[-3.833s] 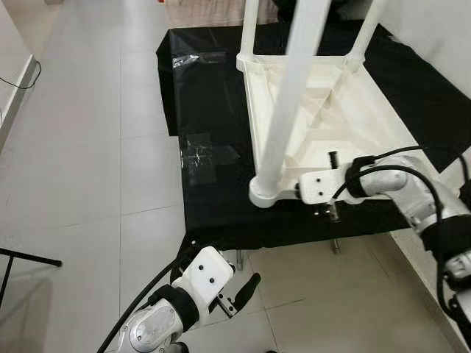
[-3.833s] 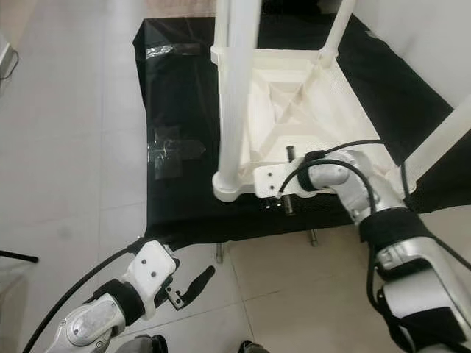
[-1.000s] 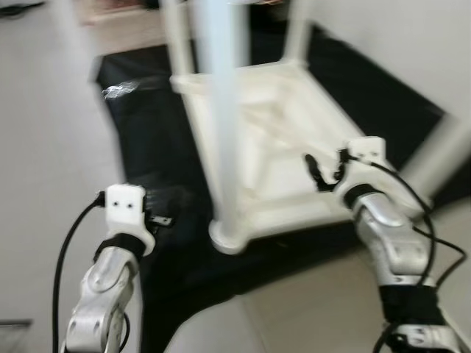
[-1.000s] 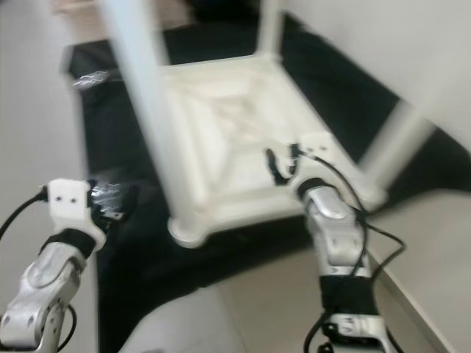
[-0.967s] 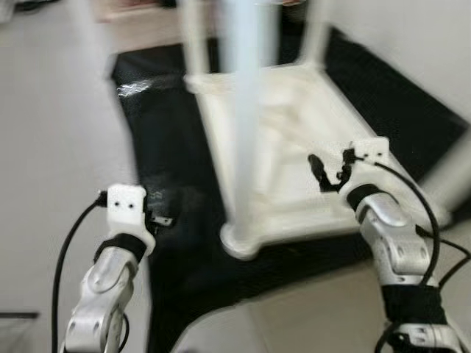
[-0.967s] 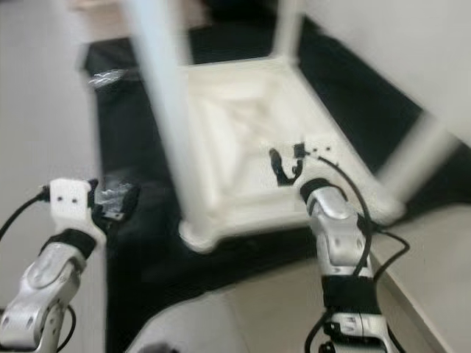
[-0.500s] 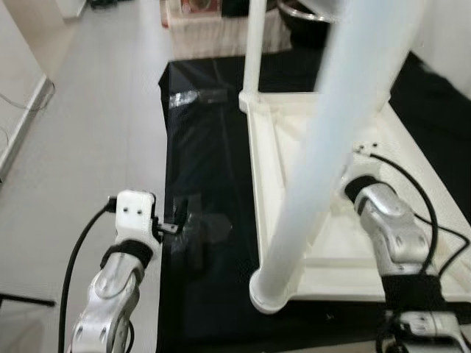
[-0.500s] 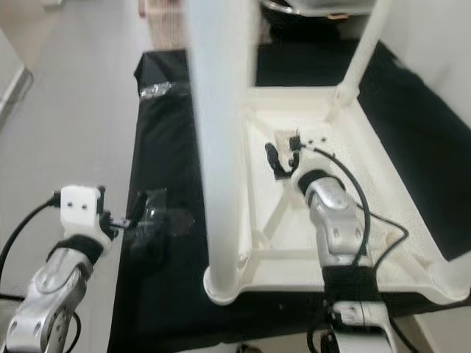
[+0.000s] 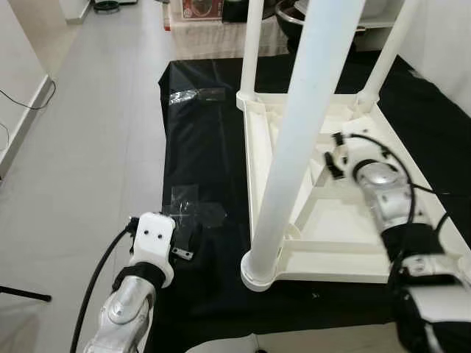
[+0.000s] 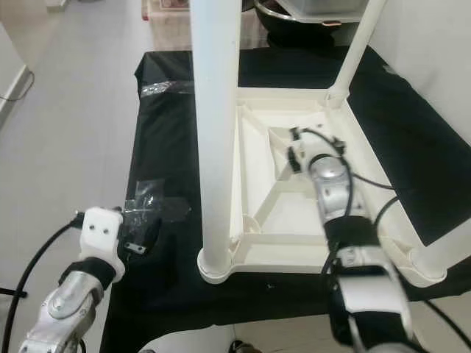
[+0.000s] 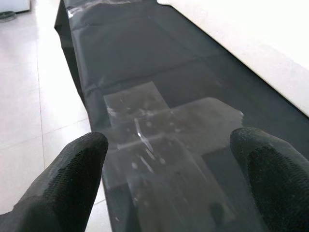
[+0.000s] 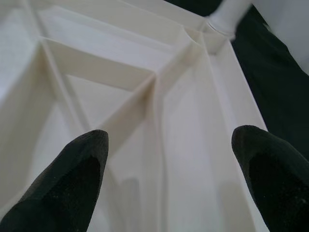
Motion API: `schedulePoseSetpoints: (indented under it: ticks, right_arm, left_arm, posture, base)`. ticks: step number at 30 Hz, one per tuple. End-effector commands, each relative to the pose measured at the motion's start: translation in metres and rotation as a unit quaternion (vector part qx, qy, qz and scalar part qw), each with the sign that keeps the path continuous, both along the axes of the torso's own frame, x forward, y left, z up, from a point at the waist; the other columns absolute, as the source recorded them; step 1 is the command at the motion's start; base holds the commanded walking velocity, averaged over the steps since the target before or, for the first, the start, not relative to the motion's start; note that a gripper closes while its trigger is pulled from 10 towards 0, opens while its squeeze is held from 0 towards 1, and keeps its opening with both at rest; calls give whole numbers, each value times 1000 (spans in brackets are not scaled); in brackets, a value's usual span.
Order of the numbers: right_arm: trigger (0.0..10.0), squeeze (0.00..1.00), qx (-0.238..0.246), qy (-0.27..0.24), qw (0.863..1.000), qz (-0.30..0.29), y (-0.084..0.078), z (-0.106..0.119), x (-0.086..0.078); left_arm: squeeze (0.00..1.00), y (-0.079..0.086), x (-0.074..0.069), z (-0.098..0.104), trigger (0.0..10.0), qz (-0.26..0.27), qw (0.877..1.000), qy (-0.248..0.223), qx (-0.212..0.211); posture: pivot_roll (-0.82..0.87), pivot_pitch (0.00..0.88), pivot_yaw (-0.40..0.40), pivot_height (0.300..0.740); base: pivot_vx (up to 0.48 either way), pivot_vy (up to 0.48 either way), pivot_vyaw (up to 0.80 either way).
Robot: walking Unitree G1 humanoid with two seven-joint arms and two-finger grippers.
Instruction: Building children table
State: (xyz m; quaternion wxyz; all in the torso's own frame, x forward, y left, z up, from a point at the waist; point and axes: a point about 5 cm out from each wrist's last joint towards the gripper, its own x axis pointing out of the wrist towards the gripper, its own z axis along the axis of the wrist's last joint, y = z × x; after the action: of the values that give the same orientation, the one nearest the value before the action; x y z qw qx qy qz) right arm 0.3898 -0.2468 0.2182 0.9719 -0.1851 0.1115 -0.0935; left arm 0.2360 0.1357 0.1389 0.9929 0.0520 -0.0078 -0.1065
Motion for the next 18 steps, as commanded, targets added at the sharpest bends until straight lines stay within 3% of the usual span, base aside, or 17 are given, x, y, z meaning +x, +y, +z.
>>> schedulePoseSetpoints:
  ticks: [1,6,10,13,18]
  right_arm:
    - [10000,0,24,20,999,-14,-4,-10,0]
    - [10000,0,33,40,998,-23,-1,-17,3]
    - [10000,0,12,65,998,-13,5,-22,5]
    - [10000,0,-14,119,992,45,21,-29,9]
    - [10000,0,-32,138,986,91,29,-26,12]
  left_arm:
    - [0,0,-3,3,10000,-2,1000,-6,8]
    - [0,-1,-5,3,10000,-4,1000,-5,8]
    - [0,-1,-5,4,10000,-5,1000,-6,9]
    - [0,-2,-7,5,10000,-5,1000,-6,10]
    - [0,-2,-8,5,10000,-5,1000,-5,8]
  posture:
    - [101,220,-36,740]
    - [105,229,-35,740]
    - [111,236,-37,740]
    - [112,246,-42,740]
    - [108,248,-43,740]
  base:
    - [0,0,0]
    - [0,0,0]
    - [0,0,0]
    - [0,0,0]
    - [0,0,0]
